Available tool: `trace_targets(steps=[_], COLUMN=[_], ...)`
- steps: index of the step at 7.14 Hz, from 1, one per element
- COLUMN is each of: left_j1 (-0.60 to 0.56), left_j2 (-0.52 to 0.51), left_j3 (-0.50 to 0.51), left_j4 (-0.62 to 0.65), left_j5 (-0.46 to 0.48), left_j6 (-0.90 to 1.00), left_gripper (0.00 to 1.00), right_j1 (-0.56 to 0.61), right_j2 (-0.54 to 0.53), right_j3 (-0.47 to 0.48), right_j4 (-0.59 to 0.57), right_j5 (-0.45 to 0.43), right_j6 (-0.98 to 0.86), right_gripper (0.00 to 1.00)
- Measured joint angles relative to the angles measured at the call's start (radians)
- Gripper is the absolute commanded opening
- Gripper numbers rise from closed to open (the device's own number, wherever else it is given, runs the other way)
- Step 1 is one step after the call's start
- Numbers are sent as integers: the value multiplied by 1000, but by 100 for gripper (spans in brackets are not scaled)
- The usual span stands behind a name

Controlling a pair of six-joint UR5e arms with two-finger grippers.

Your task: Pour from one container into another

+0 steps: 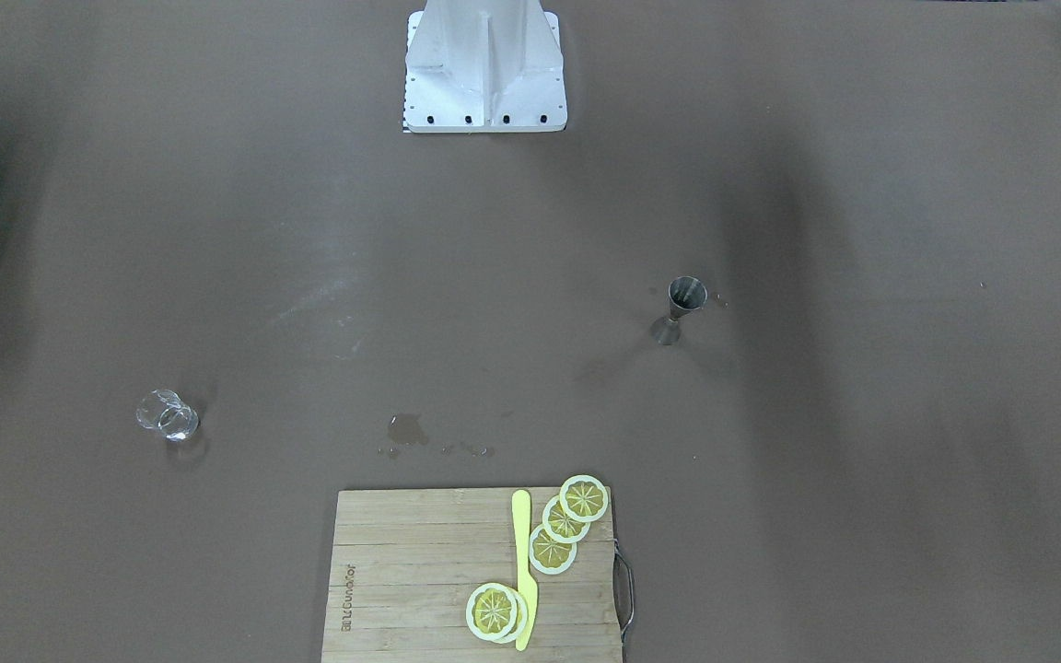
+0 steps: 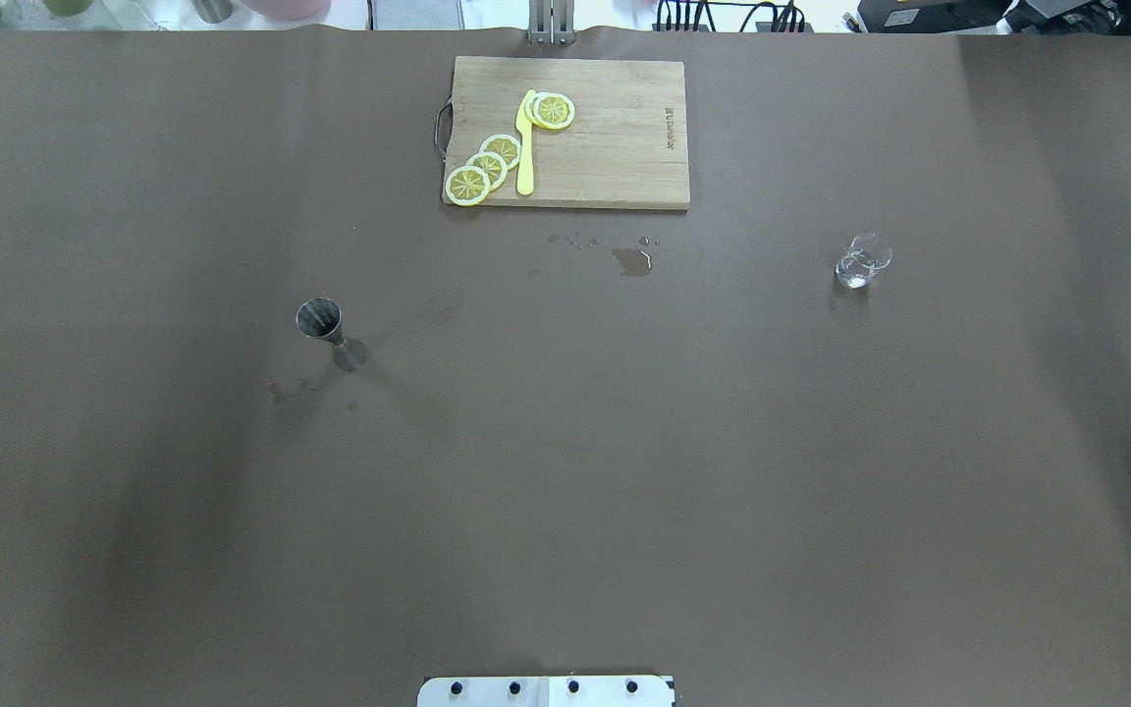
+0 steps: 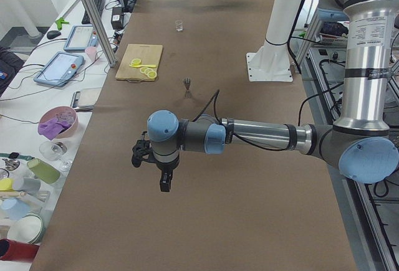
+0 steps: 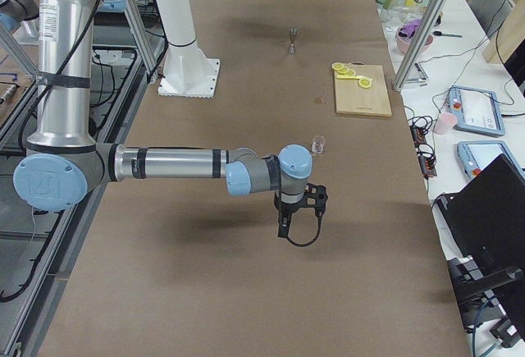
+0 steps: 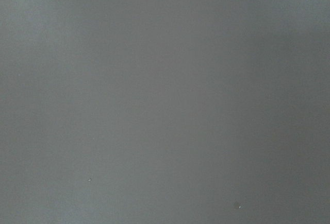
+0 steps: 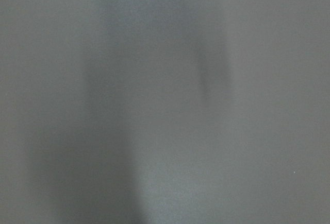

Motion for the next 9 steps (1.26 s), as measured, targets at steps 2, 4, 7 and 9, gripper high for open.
trace_targets(steps=[2, 4, 7, 9], left_j1=[0, -1, 0, 0], left_j2=[1, 1, 0, -2], left_j3=[-9, -20, -32, -32], left_j4=[-3, -3, -1, 0], left_j5=[-1, -1, -1, -2], left_j6=[1, 1, -1, 0], left_gripper=[98, 98, 98, 98], right_j1=[0, -1, -1, -2], right_j2=[-1, 1, 14, 19], right_j3=[-1, -2, -2, 4], right_j4=[0, 0, 1, 2], right_j5=[1, 1, 1, 3], right_j6=[0, -1, -9, -11], right_gripper=[100, 100, 100, 100])
